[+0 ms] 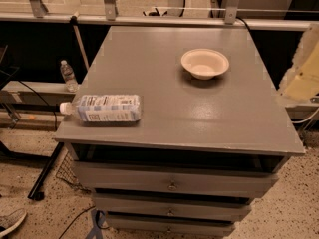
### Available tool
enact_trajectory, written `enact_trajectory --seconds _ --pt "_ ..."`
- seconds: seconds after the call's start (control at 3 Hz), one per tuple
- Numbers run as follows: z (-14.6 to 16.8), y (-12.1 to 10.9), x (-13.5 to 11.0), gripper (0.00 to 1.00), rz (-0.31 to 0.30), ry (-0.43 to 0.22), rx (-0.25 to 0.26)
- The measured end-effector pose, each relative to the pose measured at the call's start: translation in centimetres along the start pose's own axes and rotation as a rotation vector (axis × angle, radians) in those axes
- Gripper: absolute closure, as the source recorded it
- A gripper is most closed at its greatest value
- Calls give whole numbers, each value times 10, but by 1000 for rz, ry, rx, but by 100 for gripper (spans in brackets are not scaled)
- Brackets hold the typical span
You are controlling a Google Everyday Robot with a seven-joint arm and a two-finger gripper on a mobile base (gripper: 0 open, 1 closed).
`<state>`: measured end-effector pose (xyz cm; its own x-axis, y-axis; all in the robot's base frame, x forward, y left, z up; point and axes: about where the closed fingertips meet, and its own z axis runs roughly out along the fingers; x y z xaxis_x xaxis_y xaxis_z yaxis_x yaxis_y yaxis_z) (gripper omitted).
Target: Move paper bowl near blue plastic bottle
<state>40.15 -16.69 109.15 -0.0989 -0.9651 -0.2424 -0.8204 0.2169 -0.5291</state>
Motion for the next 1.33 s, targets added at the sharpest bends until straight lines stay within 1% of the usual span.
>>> enact_trajectory --seconds 0.33,0.67,1.0,1.33 --pt "0 0 0 0 0 0 0" --pt "21 -10 -10 0 -55 -25 -7" --pt "62 -21 -15 0 -107 -61 -50" --pt "106 -25 -11 0 -129 -84 -99"
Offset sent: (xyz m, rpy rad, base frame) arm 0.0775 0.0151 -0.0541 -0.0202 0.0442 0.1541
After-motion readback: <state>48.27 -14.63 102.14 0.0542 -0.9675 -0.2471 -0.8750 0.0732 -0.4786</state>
